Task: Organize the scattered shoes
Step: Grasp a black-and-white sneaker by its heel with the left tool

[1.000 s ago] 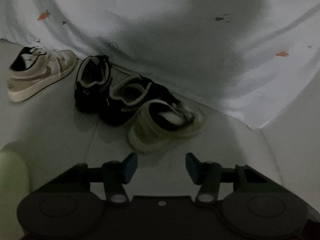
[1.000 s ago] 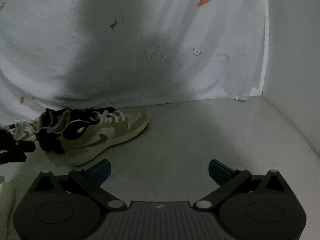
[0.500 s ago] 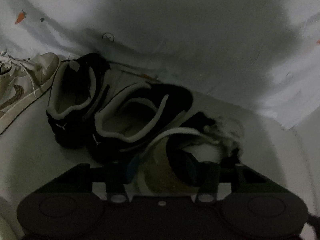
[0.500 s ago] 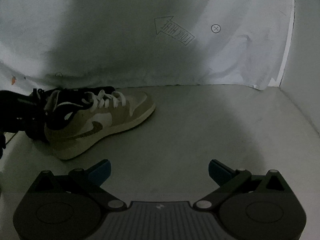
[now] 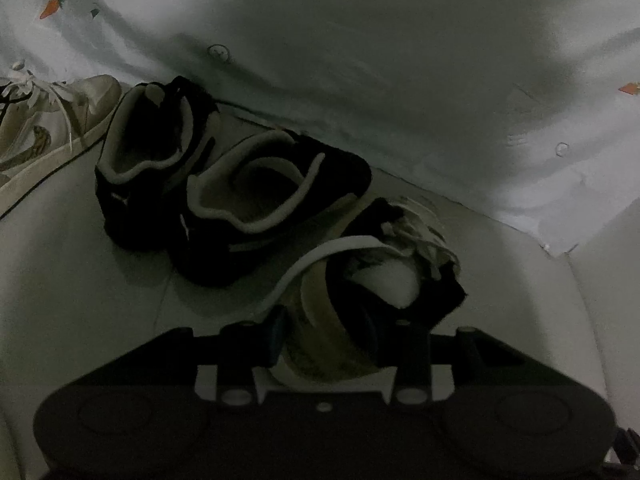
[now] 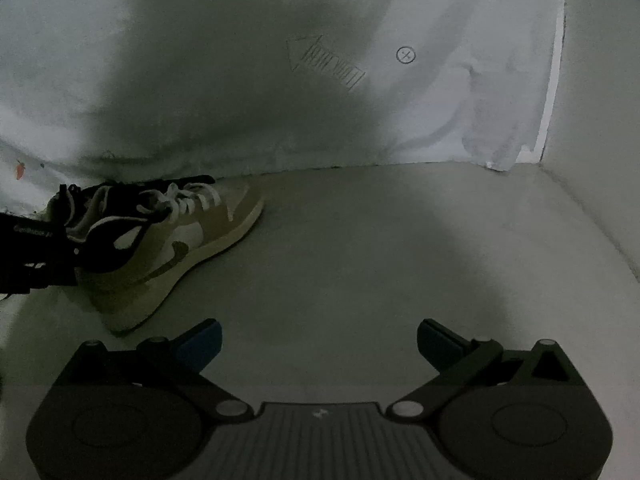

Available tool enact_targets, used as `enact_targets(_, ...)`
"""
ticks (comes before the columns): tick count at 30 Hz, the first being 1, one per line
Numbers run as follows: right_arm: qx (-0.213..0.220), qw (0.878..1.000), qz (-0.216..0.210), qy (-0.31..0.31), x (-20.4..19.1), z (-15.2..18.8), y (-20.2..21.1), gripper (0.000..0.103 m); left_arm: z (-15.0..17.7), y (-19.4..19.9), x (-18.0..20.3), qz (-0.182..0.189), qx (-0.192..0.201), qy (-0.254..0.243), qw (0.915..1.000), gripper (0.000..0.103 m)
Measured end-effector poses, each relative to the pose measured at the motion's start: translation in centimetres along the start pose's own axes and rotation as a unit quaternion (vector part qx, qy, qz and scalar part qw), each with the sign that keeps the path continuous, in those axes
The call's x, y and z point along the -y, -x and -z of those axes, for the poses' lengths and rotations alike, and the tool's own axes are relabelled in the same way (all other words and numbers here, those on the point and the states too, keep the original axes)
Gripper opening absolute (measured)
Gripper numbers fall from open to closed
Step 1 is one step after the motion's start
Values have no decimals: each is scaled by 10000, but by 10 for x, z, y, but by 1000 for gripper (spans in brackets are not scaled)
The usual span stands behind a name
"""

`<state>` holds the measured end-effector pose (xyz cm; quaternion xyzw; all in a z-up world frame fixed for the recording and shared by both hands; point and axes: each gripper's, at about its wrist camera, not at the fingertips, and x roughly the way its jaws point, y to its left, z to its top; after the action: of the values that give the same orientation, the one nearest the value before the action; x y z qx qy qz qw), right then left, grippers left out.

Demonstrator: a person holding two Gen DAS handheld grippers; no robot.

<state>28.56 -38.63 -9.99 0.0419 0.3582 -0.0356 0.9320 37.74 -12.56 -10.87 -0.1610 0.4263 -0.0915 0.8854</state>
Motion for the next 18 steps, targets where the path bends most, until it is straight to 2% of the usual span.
enact_targets(12, -12, 10000, 21, -23, 2, 10, 16, 103, 25, 22, 5, 259, -141, -4, 9996, 41)
enact_targets(18, 22, 10000, 35, -46, 2, 9, 20, 103, 36, 29, -1, 393, -179, 163, 9989, 42)
